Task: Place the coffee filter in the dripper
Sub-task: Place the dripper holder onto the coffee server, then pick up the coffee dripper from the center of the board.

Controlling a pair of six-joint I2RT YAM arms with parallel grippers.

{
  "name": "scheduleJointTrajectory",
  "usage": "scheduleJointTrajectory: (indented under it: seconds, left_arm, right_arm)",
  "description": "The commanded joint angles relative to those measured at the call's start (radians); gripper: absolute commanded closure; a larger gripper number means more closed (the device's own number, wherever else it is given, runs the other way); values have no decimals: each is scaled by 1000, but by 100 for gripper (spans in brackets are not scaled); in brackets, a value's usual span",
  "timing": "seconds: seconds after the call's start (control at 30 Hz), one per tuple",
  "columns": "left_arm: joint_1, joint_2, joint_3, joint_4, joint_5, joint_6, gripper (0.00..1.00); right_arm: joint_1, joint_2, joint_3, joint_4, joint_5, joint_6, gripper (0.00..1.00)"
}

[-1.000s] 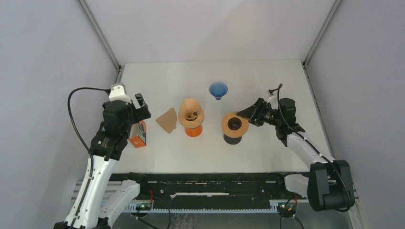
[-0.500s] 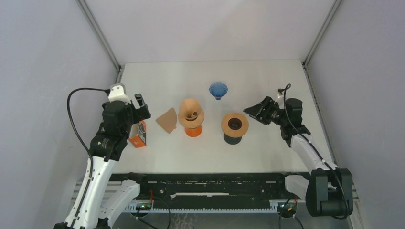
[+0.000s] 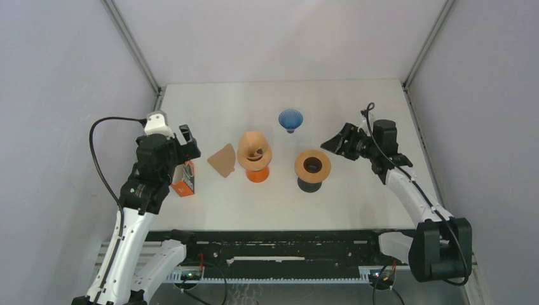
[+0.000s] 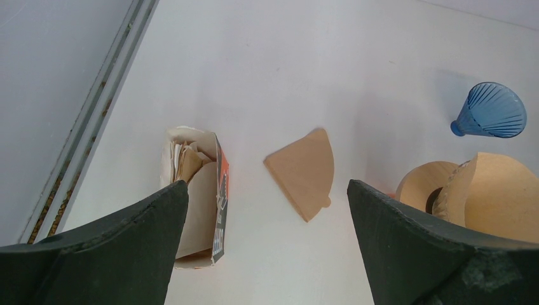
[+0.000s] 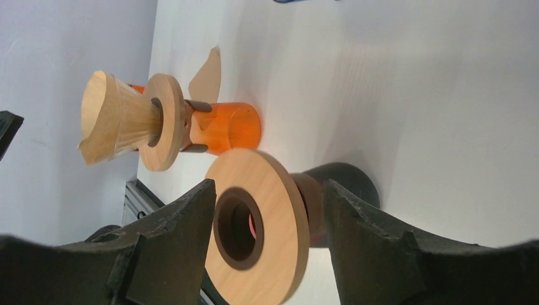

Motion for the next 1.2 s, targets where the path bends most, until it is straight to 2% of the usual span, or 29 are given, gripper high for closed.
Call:
scheduleJointTrajectory:
  seconds: [0.0, 0.37, 0.77, 1.0, 1.17]
  left_arm:
    - [8, 0, -19, 33, 9, 12, 0]
    - [8, 12, -21, 33, 9, 13, 0]
    - [9, 36, -21, 34, 9, 16, 0]
    - [9, 40, -19, 34, 16, 18, 0]
    - [10, 40, -19, 34, 20, 19, 0]
  right_arm:
    - [35, 91, 136, -27, 62, -78, 30]
    - [108, 444, 418, 10, 189, -94, 30]
    - [163, 784, 683, 55, 260, -47, 32]
    - [182, 944, 848, 7, 254, -33, 38]
    - [192, 993, 899, -25, 259, -41, 44]
